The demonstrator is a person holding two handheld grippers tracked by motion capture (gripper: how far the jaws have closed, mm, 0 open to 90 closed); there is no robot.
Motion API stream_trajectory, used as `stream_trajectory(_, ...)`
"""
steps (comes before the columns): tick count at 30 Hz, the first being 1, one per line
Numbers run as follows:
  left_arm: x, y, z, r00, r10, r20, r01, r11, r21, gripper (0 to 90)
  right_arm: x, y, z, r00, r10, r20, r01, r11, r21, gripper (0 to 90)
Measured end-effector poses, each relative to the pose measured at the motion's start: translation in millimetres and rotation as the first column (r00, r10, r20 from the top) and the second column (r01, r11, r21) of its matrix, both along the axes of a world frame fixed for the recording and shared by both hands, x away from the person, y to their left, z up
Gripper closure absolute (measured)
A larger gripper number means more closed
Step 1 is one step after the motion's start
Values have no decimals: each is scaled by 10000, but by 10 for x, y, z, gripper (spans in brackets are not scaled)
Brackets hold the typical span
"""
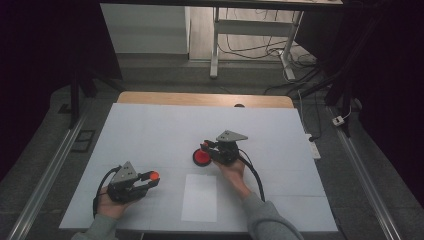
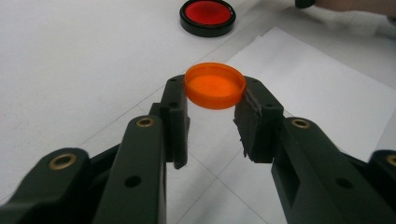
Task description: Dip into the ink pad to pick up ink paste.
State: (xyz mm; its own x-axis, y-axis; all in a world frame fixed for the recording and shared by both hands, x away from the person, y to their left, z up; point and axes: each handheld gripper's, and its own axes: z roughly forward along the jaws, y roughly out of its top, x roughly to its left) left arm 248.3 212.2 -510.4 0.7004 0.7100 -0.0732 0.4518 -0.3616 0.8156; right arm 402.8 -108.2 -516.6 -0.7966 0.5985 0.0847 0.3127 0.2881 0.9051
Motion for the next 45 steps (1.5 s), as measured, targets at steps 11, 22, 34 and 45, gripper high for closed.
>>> stream_trajectory(11,3,-6,-3,10000,-13,-14,13,10000,34,654,-81,-123,180,9996,292,51,-294,9990,351,727)
stream_trajectory(22,19,0,-9,10000,-58,-19,58,10000,15,655,-193,-281,224,9991,423,-101,-419,9982,431,727)
stream_trajectory(34,50,5,-22,9999,-157,-74,156,9998,-139,654,-401,-576,283,9994,337,-38,-334,9979,561,727)
stream_trajectory(45,47,-14,-13,9999,-144,-21,144,9998,-99,655,-687,-770,340,9978,634,191,-646,9956,672,726)
